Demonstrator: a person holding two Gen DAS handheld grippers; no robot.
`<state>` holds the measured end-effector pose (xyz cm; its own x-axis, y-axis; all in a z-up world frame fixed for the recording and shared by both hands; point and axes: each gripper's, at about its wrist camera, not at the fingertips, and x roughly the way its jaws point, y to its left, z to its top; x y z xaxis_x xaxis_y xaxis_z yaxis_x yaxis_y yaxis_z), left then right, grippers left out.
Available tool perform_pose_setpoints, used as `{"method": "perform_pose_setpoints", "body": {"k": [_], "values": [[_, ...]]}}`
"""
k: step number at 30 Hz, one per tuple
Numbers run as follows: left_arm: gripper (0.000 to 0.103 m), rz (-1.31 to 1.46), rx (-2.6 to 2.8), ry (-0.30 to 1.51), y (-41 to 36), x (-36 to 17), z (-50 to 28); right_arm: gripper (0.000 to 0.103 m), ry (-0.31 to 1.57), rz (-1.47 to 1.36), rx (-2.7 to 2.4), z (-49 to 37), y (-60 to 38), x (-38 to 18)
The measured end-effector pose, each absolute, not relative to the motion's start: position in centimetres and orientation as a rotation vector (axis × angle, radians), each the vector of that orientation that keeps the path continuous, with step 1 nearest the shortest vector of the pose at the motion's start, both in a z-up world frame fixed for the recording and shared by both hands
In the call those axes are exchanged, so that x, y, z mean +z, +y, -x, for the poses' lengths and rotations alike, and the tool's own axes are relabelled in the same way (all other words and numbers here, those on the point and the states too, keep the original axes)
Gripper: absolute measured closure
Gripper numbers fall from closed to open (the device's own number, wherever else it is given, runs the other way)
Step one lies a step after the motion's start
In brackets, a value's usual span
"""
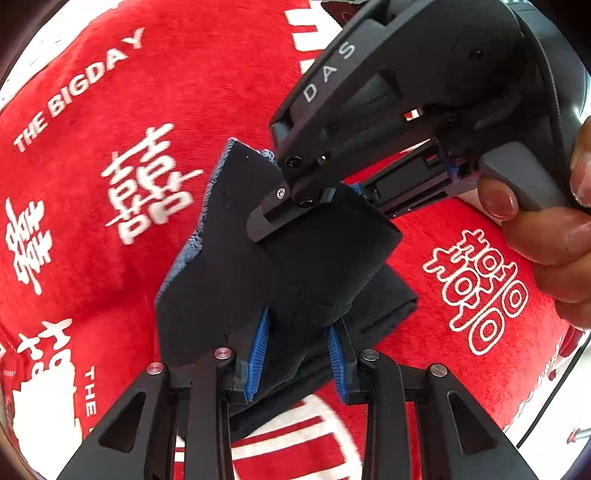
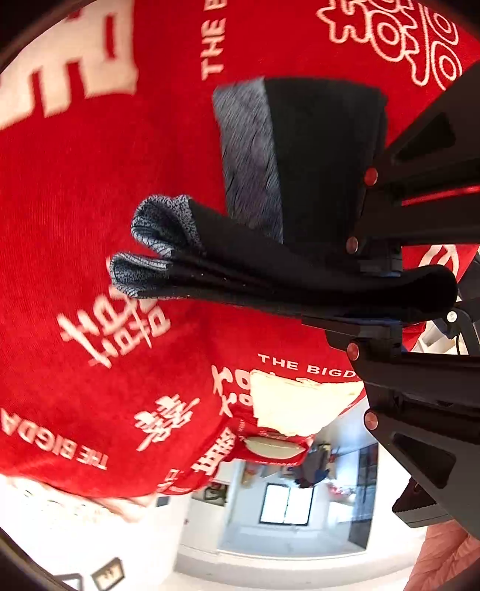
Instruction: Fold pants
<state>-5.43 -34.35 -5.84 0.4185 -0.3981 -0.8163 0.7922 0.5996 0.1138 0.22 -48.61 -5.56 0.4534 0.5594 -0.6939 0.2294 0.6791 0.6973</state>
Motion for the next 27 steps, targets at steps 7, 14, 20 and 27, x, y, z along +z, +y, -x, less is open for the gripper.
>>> {"method": "perform_pose_setpoints", "body": {"k": [7,14,20,27], "values": [[0.071,-0.618,-0.823,0.856,-38.5,-8.3,7.8,0.087,1.107,-0.897,0.201,2.7,-52.8,-8.2],[0.071,-0.7,-0.825,0.922,-40.8,-12.7,9.0,0.087,1.173,-0.937,0.12,4.6,-56.1,-14.0],[0.062,-0.727,-0.86,0.948,-40.2,-13.0,9.5,0.084,1.178,-0.987,0.071,6.3,-57.2,-17.3],[0.046,-0.652,-0.785,0.955,-36.7,-9.4,6.7,0.083,1.168,-0.942,0.031,6.5,-56.7,-17.3]]}}
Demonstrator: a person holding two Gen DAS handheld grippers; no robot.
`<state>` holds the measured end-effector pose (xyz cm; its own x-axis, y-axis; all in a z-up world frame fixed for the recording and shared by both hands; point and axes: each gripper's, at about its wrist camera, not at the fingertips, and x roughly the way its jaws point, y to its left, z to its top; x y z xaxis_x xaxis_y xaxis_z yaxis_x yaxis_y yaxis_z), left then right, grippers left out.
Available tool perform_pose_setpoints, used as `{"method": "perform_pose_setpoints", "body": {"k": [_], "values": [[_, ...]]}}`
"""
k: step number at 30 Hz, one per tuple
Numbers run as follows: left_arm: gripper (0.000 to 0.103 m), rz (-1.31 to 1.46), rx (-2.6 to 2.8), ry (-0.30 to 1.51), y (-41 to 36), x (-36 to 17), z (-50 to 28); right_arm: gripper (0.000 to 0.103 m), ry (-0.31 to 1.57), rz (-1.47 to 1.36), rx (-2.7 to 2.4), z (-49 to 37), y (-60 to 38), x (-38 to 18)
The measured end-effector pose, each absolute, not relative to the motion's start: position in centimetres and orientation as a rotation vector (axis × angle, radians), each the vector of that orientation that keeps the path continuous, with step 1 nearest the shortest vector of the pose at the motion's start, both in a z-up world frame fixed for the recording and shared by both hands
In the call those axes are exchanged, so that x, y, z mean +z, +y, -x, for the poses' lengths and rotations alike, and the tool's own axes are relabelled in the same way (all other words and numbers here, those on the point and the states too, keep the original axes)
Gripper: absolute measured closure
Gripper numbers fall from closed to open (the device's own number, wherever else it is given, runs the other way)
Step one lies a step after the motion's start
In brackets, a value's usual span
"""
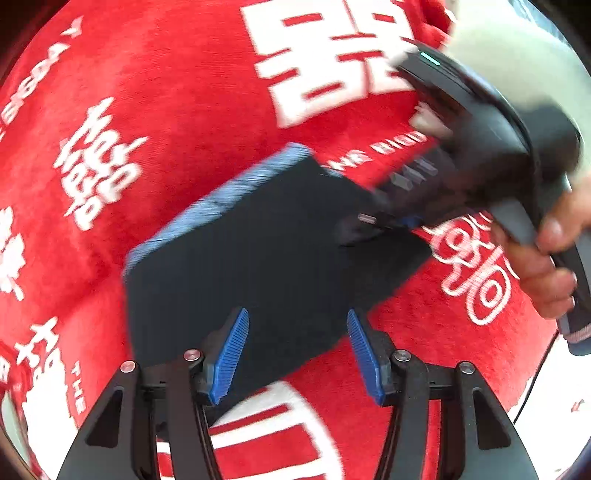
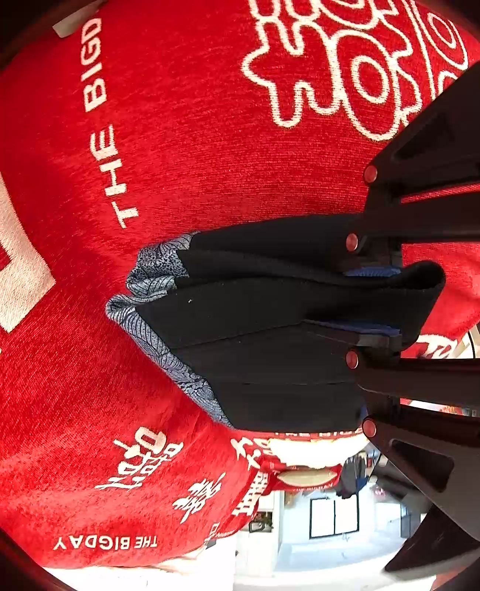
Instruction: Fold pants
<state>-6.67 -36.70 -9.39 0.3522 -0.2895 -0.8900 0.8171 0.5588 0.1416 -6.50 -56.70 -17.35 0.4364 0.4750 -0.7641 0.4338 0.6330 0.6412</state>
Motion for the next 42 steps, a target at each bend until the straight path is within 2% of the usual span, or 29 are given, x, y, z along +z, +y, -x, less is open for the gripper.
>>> {"method": "perform_pose_setpoints", "body": {"k": [5,9,12,14,15,18,20,24,28,35,38,42], "values": [[0.046,-0.579,-0.575,0.936,-33.4,-8.0,0.9,0.079,1.165,-0.926,-0.019,6.9,-56.4,-17.2],[0.046,-0.489,-0.369,1.015,-30.4,-9.3,-5.7,0.063,1.201,-0.854,-0.128,7.3,-56.0,-15.9],[0.046,-0.392,-0.308,1.096,-28.5,-10.3,-8.6,0.063,1.221,-0.764,-0.229,7.7,-55.9,-14.5],[0.046,-0.337,-0.295,1.161,-27.8,-11.5,-9.5,0.068,1.201,-0.727,-0.271,8.1,-55.9,-13.2],[0.046,-0.307,-0.296,1.196,-27.5,-12.3,-9.6,0.074,1.182,-0.713,-0.281,8.1,-55.9,-12.5],[0.045,-0.291,-0.3,1.253,-27.2,-14.3,-8.9,0.074,1.132,-0.677,-0.273,7.5,-55.3,-10.7],[0.044,-0.302,-0.291,1.25,-27.1,-15.2,-8.3,0.074,1.13,-0.67,-0.243,7.1,-54.7,-10.4],[0.031,-0.377,-0.27,1.196,-27.6,-15.4,-7.7,0.074,1.208,-0.617,-0.206,5.7,-52.5,-12.3],[0.029,-0.352,-0.283,1.203,-27.1,-15.5,-7.9,0.074,1.256,-0.575,-0.229,5.9,-51.5,-14.6],[0.029,-0.28,-0.252,1.215,-26.8,-14.8,-12.3,0.074,1.254,-0.567,-0.224,6.0,-51.8,-14.8],[0.015,-0.319,-0.232,1.242,-27.4,-16.6,-13.4,0.074,1.251,-0.558,-0.228,5.9,-51.4,-14.8],[0.014,-0.285,-0.239,1.241,-26.9,-17.4,-13.2,0.074,1.244,-0.542,-0.24,5.4,-50.7,-14.9]]}}
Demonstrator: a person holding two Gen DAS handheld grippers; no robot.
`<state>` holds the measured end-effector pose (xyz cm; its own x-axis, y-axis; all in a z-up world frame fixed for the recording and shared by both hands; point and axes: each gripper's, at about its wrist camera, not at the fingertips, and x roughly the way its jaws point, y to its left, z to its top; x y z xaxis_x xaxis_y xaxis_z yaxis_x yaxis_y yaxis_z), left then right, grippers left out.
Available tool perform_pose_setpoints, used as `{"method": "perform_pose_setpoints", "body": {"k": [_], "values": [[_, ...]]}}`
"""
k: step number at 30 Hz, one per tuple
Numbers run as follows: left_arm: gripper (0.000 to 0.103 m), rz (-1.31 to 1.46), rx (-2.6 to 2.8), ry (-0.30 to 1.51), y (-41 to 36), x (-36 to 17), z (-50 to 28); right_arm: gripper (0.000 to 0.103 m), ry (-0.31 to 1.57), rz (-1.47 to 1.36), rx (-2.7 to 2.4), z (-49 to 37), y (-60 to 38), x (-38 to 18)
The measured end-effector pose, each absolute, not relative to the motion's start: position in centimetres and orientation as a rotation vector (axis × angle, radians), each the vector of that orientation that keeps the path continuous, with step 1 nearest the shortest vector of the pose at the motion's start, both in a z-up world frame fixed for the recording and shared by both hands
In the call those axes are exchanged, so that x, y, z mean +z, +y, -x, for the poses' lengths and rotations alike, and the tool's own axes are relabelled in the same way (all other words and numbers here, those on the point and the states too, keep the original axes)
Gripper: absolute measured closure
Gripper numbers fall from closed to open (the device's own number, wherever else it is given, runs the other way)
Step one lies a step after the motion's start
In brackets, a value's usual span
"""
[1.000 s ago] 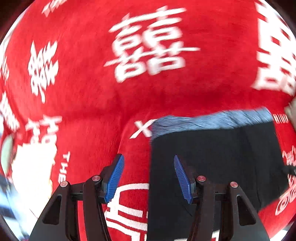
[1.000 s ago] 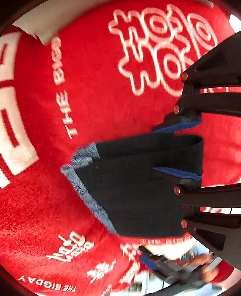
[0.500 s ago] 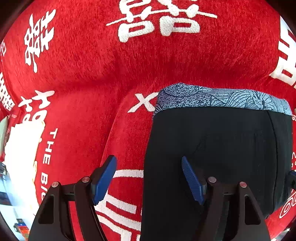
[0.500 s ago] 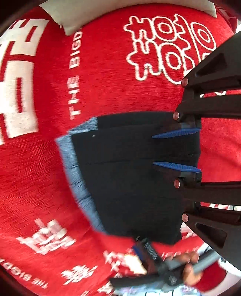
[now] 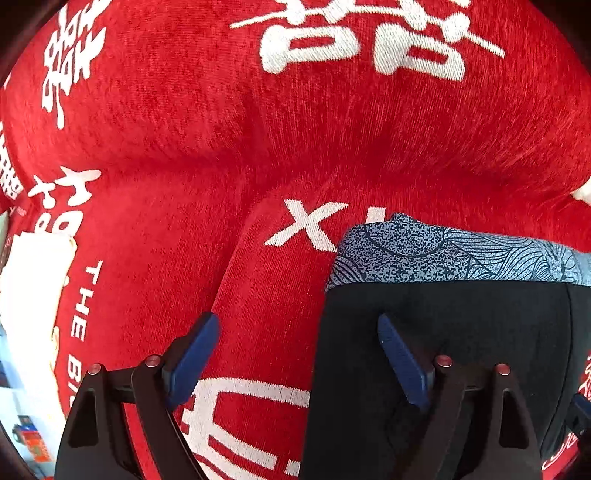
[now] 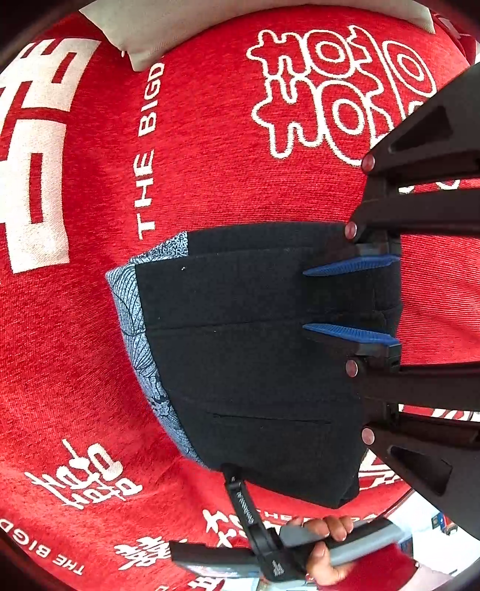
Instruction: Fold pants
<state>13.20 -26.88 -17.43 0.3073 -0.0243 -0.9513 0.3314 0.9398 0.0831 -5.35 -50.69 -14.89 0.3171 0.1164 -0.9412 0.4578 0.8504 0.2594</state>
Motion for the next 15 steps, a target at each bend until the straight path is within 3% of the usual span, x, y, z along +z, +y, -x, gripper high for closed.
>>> {"method": "perform_pose_setpoints", "body": {"k": [15], "values": [[0.014,-0.314,-0.277,1.273,-26.1,-16.2,-11.3,0.072,1.245,-0.523,-0.292,5.2,-49.7,-14.8]]}}
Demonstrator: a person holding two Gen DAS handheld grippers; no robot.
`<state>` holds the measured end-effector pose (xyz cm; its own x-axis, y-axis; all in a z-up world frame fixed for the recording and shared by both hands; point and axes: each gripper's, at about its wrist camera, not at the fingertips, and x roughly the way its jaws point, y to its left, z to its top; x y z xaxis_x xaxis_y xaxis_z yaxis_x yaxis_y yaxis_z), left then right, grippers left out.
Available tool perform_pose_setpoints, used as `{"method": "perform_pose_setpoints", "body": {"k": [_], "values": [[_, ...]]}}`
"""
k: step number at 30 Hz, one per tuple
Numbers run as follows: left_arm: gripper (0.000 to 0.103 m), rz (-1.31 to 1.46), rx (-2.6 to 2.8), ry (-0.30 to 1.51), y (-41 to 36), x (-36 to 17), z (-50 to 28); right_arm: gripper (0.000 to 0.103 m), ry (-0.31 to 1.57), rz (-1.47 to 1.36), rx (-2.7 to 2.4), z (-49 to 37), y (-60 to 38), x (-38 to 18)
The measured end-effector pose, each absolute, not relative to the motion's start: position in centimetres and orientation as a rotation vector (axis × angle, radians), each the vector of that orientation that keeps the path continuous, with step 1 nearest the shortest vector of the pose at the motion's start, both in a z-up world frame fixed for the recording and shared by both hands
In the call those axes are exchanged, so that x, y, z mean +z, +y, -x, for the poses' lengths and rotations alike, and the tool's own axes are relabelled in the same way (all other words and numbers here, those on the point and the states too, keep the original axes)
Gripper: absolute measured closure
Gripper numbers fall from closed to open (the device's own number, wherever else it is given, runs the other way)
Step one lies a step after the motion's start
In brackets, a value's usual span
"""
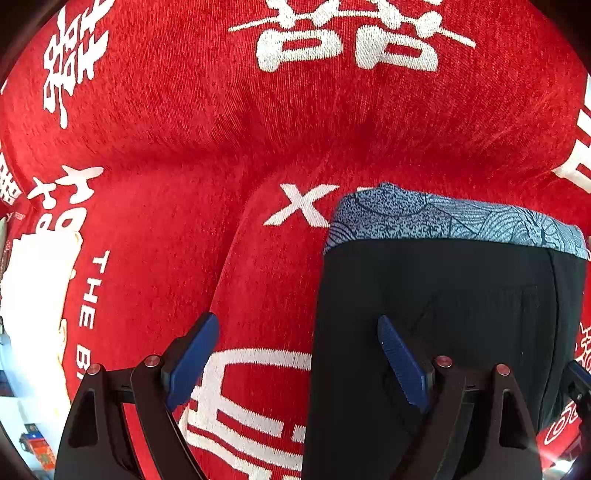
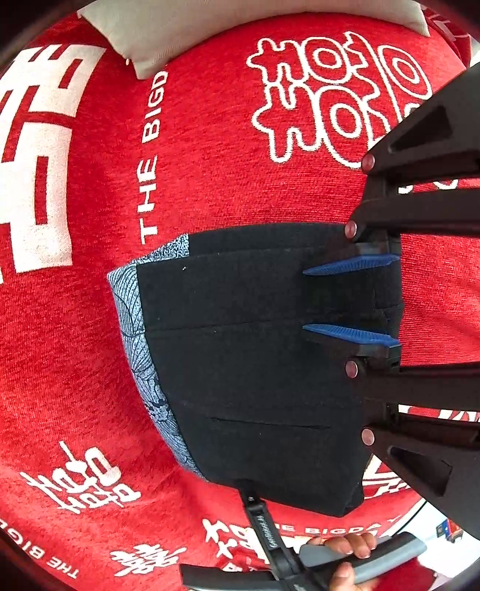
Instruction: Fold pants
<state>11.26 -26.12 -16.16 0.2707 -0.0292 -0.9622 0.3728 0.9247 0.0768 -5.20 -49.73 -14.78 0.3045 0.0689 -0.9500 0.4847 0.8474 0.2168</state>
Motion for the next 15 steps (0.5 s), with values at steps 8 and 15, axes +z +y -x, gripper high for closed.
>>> {"method": "perform_pose_setpoints", "body": {"k": [8,15], "values": [[0.014,-0.316,-0.313,1.279,-26.0,-16.2,-11.2,0.068,1.245,-0.525,-0.341,5.0,-49.2,-14.7],[0.014,-0.321,-0.357,1.293,-26.0,-16.5,-11.3,0.067,1.267,-0.482,-0.411,4.1,-48.1,-14.6]]}}
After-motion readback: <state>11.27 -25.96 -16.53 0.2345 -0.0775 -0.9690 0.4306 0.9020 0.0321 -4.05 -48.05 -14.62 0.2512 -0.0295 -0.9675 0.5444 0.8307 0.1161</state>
